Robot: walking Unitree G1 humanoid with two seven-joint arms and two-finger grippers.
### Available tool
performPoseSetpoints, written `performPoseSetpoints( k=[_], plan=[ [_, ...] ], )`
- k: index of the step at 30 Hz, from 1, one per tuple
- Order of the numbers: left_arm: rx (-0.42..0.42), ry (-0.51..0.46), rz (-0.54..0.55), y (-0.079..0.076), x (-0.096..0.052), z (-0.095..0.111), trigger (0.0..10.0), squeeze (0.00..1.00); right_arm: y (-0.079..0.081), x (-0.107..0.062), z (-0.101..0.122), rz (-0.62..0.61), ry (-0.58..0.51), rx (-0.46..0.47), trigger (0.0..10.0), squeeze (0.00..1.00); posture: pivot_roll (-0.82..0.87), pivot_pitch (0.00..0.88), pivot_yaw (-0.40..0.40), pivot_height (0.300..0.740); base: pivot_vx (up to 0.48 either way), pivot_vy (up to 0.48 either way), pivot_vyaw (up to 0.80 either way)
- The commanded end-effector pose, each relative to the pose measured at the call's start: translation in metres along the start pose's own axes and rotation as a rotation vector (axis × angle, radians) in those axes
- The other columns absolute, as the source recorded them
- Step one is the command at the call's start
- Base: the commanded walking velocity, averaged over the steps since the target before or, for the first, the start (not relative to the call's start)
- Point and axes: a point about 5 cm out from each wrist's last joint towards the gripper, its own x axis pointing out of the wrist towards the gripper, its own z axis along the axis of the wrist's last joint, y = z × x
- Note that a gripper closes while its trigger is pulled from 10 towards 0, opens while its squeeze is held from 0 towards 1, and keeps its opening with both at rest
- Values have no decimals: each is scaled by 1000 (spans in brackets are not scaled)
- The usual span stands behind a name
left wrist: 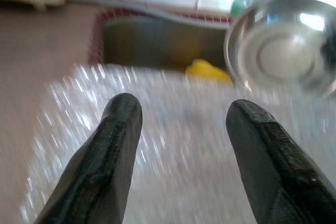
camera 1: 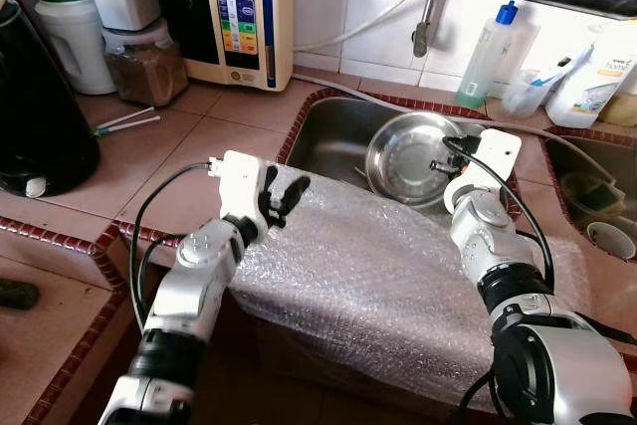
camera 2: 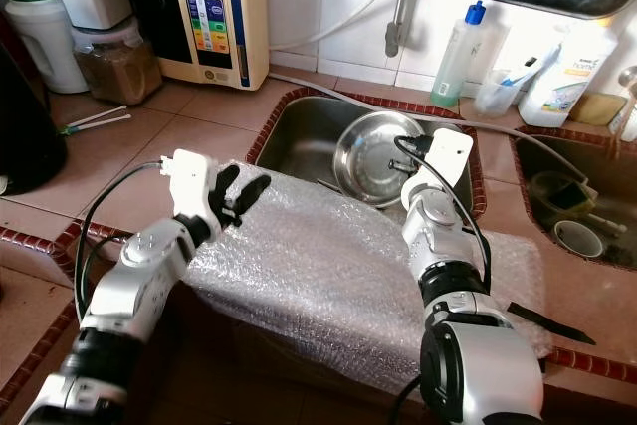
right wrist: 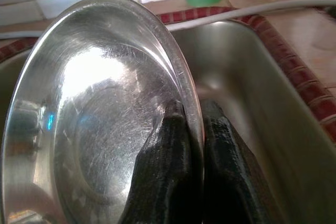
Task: Kitchen organization
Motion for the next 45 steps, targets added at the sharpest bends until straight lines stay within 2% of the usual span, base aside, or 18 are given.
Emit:
performPoseSetpoints(
  k=[1,8,9,10,11,12,13,14,15,18,22,23,24,25,33,41,43,45],
  plan=[
    [35,7,-34,-7,-1,3,10000,1000,-9,0,-10,-40,45,-13,0,0,150,0,-24,740,0,0,0],
    [46,34,-48,-15,-7,-2,10000,1000,-21,-3,-26,-94,111,-30,0,0,157,0,-20,740,0,0,0],
    [46,33,-48,-16,-7,-1,10000,1000,-22,-4,-29,-92,123,-25,431,0,158,0,-17,740,0,0,0],
    [46,32,-49,-16,-7,0,10000,1000,-21,-4,-30,-88,130,-17,431,0,158,0,-17,740,0,0,0],
    [51,33,-50,-16,-7,0,10000,1000,-22,-4,-32,-91,141,-14,2902,0,162,0,-16,740,0,0,0],
    [54,34,-50,-16,-7,0,10000,1000,-22,-4,-33,-94,146,-14,2902,0,162,0,-16,740,0,0,0],
    [56,35,-49,-15,-7,0,10000,1000,-23,-5,-34,-96,152,-15,5255,0,162,0,-14,740,0,0,0],
    [58,37,-46,-14,-7,1,10000,1000,-23,-5,-36,-97,157,-20,9059,102,163,0,-11,740,0,0,0],
    [62,40,-43,-14,-7,1,10000,1000,-24,-5,-36,-102,165,-10,10000,322,165,0,-8,740,0,0,0],
    [65,40,-38,-13,-7,3,10000,1000,-22,-4,-32,-98,159,36,10000,224,174,0,-7,740,0,0,0],
    [66,36,-30,-14,-7,5,10000,1000,-19,-2,-26,-93,140,63,10000,259,187,0,-7,740,0,0,0],
    [65,35,-29,-14,-8,5,10000,1000,-19,-2,-26,-96,142,83,10000,361,188,0,-7,740,0,0,0],
    [64,35,-27,-14,-8,6,10000,1000,-19,-1,-25,-98,143,98,10000,749,188,0,-7,740,0,0,0],
    [63,36,-25,-14,-8,6,10000,1000,-18,-1,-25,-99,142,97,10000,976,191,0,-7,740,0,0,0],
    [59,47,-18,-13,-9,6,10000,1000,-14,-1,-24,-79,146,82,10000,1000,190,0,-8,740,0,0,0],
    [58,55,-19,-15,-7,4,10000,1000,-17,-1,-26,-82,155,72,10000,1000,187,0,-11,740,0,0,0],
    [61,59,-20,-15,-7,4,10000,1000,-17,-1,-25,-81,153,80,10000,1000,185,0,-11,740,0,0,0],
    [59,56,-14,-15,-6,4,10000,1000,-13,0,-22,-53,147,149,10000,1000,184,0,-15,740,0,0,0]
  ],
)
